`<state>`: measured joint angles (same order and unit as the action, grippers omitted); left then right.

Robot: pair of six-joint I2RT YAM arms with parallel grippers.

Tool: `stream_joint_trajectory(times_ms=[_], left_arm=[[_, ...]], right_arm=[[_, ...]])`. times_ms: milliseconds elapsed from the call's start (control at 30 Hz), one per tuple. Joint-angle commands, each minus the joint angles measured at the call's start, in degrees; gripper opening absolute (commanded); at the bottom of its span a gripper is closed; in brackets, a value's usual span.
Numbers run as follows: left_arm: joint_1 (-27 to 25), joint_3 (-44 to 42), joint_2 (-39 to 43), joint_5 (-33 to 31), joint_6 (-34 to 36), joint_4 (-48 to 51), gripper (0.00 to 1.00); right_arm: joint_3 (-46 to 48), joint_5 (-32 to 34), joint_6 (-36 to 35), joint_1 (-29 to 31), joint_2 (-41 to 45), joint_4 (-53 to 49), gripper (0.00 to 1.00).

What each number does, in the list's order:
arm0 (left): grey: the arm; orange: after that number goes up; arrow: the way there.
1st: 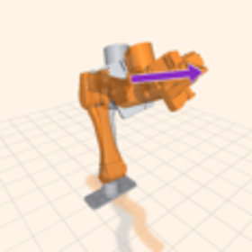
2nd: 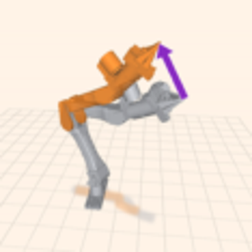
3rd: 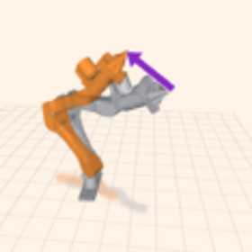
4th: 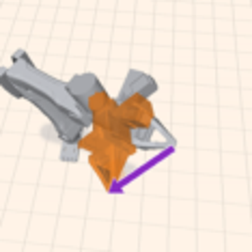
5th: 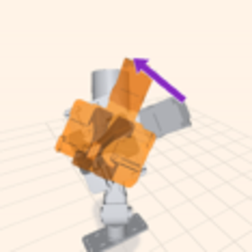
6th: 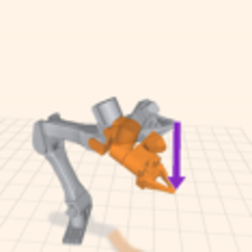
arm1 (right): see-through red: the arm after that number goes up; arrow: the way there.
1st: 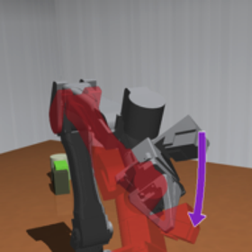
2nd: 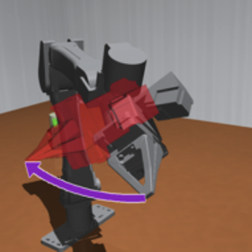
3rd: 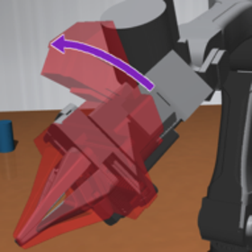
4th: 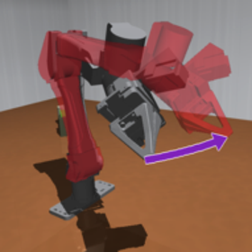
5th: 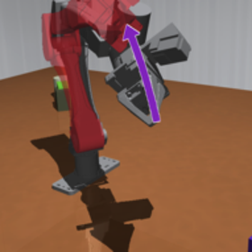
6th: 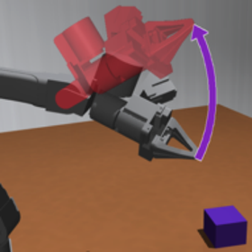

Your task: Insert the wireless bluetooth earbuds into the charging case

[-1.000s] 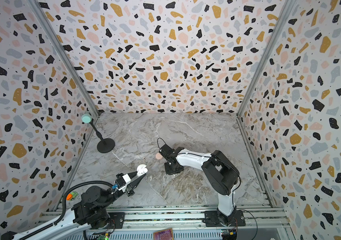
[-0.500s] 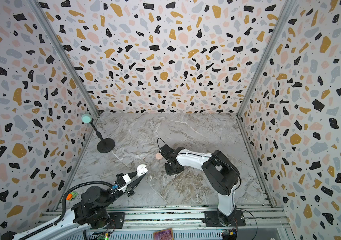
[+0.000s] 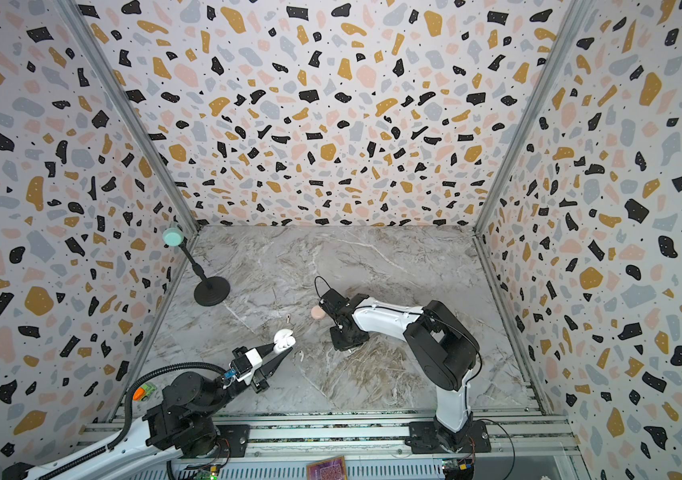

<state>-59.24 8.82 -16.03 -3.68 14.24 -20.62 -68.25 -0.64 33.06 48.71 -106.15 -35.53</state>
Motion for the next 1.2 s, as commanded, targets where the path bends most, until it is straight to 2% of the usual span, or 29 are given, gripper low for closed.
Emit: stream_joint_trajectory(times_ms=[0, 433, 1167], left_arm=[[-0.26, -0.38, 0.73, 0.17, 0.53, -2.41, 0.0], [-0.24, -0.38, 0.72, 0.17, 0.48, -2.32, 0.0], [-0.35, -0.37, 0.56, 0.61, 0.53, -2.23, 0.0]], right_arm=[[1.51, -0.48, -0.06, -0.19, 1.04, -2.12, 0.22], [2.23, 0.2, 1.9, -0.23, 2.18, -1.89, 0.17], [6.61, -2.31, 5.7, -0.72, 7.26, 4.8, 0.16]])
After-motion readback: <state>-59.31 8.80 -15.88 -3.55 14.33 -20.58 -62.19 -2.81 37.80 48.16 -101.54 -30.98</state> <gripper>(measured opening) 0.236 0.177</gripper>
